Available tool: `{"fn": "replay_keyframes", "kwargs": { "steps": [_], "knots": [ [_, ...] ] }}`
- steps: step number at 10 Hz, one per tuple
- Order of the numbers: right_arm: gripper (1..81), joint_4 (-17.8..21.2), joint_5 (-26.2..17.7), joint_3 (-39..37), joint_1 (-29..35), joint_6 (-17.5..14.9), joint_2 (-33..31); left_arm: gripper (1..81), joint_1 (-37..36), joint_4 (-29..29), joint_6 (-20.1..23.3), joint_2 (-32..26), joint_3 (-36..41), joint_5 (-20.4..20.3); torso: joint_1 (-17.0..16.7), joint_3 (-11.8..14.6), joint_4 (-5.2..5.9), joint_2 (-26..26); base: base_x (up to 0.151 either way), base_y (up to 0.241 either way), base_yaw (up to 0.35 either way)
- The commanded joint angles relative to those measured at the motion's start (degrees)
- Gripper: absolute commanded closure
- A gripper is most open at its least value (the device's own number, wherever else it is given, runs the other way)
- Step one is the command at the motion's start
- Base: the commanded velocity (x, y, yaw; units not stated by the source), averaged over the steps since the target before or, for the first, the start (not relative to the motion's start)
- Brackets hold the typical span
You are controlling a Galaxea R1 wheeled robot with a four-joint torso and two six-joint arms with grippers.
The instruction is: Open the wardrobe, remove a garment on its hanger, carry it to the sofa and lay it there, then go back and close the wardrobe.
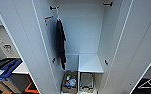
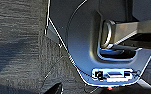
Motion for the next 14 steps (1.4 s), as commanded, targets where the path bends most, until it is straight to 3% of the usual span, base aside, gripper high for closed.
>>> {"fn": "replay_keyframes", "kwargs": {
  "steps": [1, 4, 10, 14],
  "knots": [
    [1.0, -0.47, -4.68, -0.98, 1.54, -0.46, -0.2, 1.0, -3.63, -28.25, 22.7, 0.54, -0.15, 0.96, 0.01, 0.0, 0.0, 0.0, 0.0, 0.0, 0.0],
    [1.0, -0.91, -4.6, 0.34, 1.36, -0.82, -0.37, 1.0, -5.14, -24.21, 24.99, 0.89, 0.46, 0.95, 0.01, 0.0, 0.0, 0.0, 0.0, 0.0, 0.0],
    [1.0, -0.91, -4.16, 3.86, 1.37, -0.91, -1.69, 1.0, -5.31, -24.21, 25.08, -0.43, 3.72, 0.69, 0.01, 0.0, 0.0, 0.0, 0.0, 0.0, 0.0],
    [1.0, -0.91, -3.8, 3.68, 1.19, -0.82, -1.69, 1.0, -5.31, -24.21, 25.08, -0.43, 3.72, 0.69, 0.01, 0.04, 0.0, -0.06, 0.081, 0.0, 0.0]
  ]
}}
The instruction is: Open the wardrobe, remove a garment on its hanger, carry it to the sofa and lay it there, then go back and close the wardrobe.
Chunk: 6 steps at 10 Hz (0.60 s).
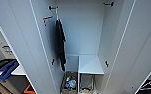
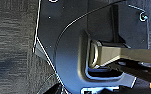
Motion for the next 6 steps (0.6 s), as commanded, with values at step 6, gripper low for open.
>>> {"fn": "replay_keyframes", "kwargs": {
  "steps": [6],
  "knots": [
    [1.0, -0.56, -2.71, 0.34, 1.16, -0.16, -0.29, 1.0, -1.86, 0.5, 0.25, -0.41, 0.16, 3.6, 0.02, 0.0, 0.0, 0.02, 0.095, 0.0, 0.0]
  ]
}}
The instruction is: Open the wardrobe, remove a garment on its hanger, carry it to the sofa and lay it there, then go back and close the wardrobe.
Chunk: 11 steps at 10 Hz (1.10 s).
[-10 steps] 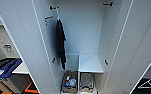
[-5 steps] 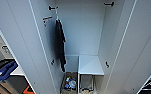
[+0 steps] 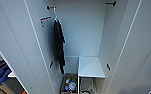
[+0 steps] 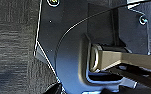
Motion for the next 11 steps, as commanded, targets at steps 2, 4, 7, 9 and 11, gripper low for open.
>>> {"fn": "replay_keyframes", "kwargs": {
  "steps": [2, 4, 7, 9, 11],
  "knots": [
    [1.0, -0.56, -3.06, 0.34, 1.07, -0.16, -0.31, 1.0, -1.4, 0.44, 0.22, -0.31, 0.16, 3.91, 0.05, -0.02, 0.0, 0.02, 0.0, 0.0, 0.0],
    [1.0, -0.56, -3.06, 0.34, 1.07, -0.16, -0.23, 1.0, -1.4, 0.44, 0.22, -0.3, 0.16, 3.91, 0.02, 2.77, 0.0, 0.02, 0.0, 0.0, 0.0],
    [1.0, -0.47, -3.06, 0.34, 1.43, -0.16, -0.14, 1.0, -1.66, 0.44, 0.05, -0.3, 0.07, 4.0, 0.05, 3.72, 0.0, 0.02, 0.0, 0.0, 0.0],
    [1.0, -0.38, -2.8, 0.78, 2.13, -0.16, -0.48, 1.0, -2.8, 0.01, 0.05, -1.97, 0.33, 4.27, -0.02, 6.76, 0.0, -0.02, 0.0, 0.0, 0.0],
    [1.0, 0.23, -0.6, 3.06, 3.62, 0.54, -3.56, 1.0, -3.51, -0.17, -0.21, -6.46, 5.51, 4.0, -0.05, 7.45, 0.0, -0.05, 0.0, 0.0, 0.0]
  ]
}}
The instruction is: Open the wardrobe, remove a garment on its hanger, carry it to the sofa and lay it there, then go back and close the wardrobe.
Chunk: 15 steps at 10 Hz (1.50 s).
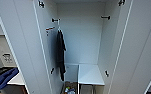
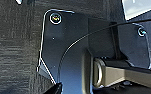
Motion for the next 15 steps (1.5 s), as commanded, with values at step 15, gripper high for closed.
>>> {"fn": "replay_keyframes", "kwargs": {
  "steps": [15],
  "knots": [
    [1.0, 2.19, 1.68, 16.86, 24.38, 20.72, -41.32, 1.0, -21.84, -11.25, -11.05, -55.68, 39.05, -3.45, 0.03, 0.02, 0.0, 0.0, 0.0, 0.0, 0.0]
  ]
}}
